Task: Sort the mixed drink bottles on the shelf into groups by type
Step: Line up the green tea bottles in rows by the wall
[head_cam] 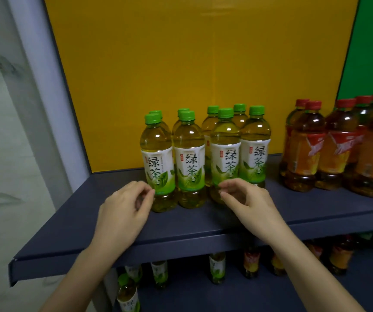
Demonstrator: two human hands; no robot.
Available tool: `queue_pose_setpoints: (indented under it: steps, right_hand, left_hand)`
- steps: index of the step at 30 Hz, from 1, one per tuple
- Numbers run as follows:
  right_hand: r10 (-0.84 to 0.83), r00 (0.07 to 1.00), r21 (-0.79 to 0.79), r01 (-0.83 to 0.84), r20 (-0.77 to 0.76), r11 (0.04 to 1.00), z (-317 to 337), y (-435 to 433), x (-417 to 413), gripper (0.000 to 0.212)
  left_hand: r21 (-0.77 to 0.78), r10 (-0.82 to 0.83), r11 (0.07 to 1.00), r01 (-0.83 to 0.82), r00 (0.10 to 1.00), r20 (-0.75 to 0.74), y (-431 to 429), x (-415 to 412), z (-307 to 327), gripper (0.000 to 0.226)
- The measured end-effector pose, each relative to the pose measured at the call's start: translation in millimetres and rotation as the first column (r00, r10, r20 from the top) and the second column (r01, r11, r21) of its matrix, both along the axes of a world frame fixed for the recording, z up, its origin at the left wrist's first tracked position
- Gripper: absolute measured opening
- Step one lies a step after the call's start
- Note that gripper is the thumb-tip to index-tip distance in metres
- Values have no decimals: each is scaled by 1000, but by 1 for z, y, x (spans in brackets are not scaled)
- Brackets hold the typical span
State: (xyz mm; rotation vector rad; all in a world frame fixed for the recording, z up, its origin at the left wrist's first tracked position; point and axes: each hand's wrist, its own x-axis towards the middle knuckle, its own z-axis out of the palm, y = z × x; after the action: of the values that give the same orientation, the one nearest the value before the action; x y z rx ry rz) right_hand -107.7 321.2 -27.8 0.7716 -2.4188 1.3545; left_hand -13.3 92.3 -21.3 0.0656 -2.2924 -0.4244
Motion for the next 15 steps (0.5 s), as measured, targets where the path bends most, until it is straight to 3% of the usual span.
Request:
queue_pose_setpoints:
  steps: [6, 15]
  right_hand:
    - [-96, 991, 71, 103, -89, 992, -4, 92, 8, 15]
    - [-202, 977, 115, 208, -65, 971, -13, 256, -9, 15]
  left_hand:
    - [-198, -18, 980, 26, 999, 41, 64, 7, 10, 37]
    - [-40, -198, 978, 204, 974, 112, 207, -34, -15, 34]
